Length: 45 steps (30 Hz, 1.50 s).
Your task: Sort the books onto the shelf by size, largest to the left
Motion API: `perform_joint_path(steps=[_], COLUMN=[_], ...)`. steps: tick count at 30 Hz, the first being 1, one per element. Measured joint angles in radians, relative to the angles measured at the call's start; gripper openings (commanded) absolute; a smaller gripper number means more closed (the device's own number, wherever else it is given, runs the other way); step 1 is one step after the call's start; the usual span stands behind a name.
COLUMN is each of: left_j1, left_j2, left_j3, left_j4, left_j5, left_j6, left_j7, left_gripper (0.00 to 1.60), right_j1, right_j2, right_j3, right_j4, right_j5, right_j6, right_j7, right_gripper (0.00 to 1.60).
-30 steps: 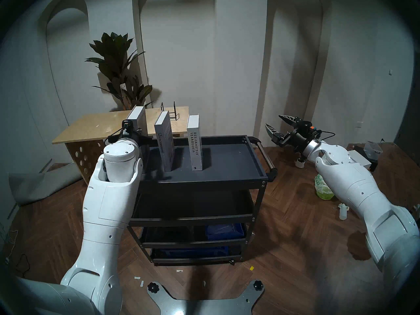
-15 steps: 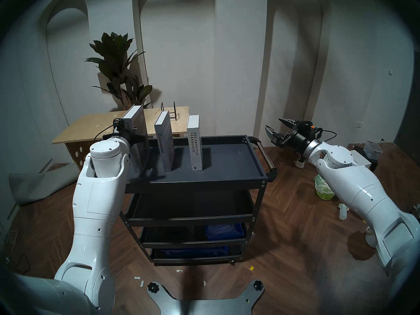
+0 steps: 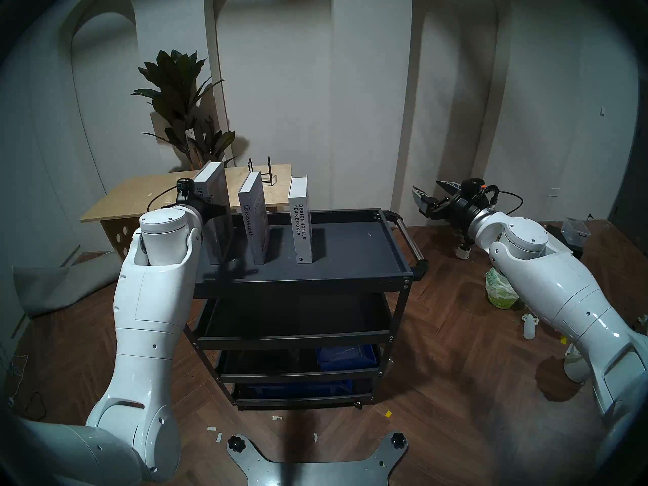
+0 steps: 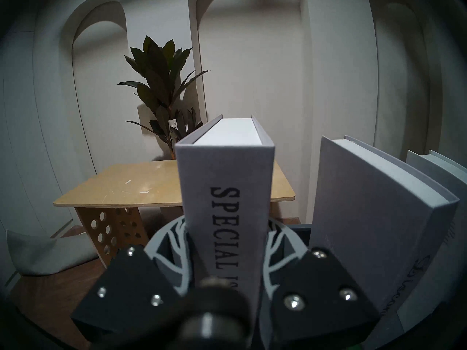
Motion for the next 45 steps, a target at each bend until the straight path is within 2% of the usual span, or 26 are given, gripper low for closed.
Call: perform_joint_path(steps=[6,11,22,32,33,35,38,39,40,41,42,44,45], left_j1=[0.002,0.004,0.019,0.022,0.023,0.024,0.026,0.026,0.027,0.028,0.029,0.031,0.032], left_j2=[-0.019,-0.031,-0.029,-0.008,-0.006,-0.001,0.003,0.004,0.005,0.007,0.008,0.010,0.010], left_j3=[0.027,0.041,0.042,0.013,0.011,0.006,0.004,0.003,0.003,0.003,0.003,0.003,0.003], left_j4=[-0.024,-0.034,-0.046,-0.046,-0.046,-0.046,-0.048,-0.049,-0.050,-0.051,-0.052,-0.054,-0.054], left_j5=[0.021,0.035,0.045,0.025,0.023,0.019,0.015,0.014,0.013,0.013,0.013,0.013,0.013], left_j6=[0.047,0.067,0.060,0.050,0.050,0.048,0.048,0.048,0.048,0.048,0.049,0.051,0.052], left_j7=[0.036,0.063,0.083,0.048,0.045,0.039,0.032,0.031,0.029,0.027,0.026,0.024,0.023], left_gripper=[0.00,0.00,0.00,0.08,0.13,0.46,0.55,0.68,0.72,1.00,1.00,1.20,1.20], right_j1=[-0.033,-0.056,-0.093,-0.117,-0.119,-0.123,-0.127,-0.127,-0.127,-0.127,-0.127,-0.127,-0.127], right_j2=[0.019,0.031,0.056,0.083,0.084,0.088,0.091,0.092,0.092,0.093,0.093,0.094,0.094], right_j3=[0.022,0.033,0.046,0.057,0.058,0.059,0.060,0.060,0.060,0.060,0.060,0.060,0.060], right_j4=[-0.057,-0.078,-0.107,-0.148,-0.151,-0.155,-0.159,-0.160,-0.161,-0.162,-0.162,-0.163,-0.163], right_j5=[0.023,0.039,0.058,0.069,0.070,0.072,0.074,0.074,0.075,0.075,0.075,0.076,0.076], right_j6=[0.043,0.054,0.046,0.045,0.045,0.043,0.042,0.042,0.041,0.041,0.040,0.039,0.039], right_j7=[-0.110,-0.154,-0.180,-0.202,-0.204,-0.209,-0.216,-0.217,-0.218,-0.220,-0.221,-0.223,-0.224], right_gripper=[1.60,1.60,1.60,1.60,1.60,1.60,1.60,1.60,1.60,1.60,1.60,1.60,1.60])
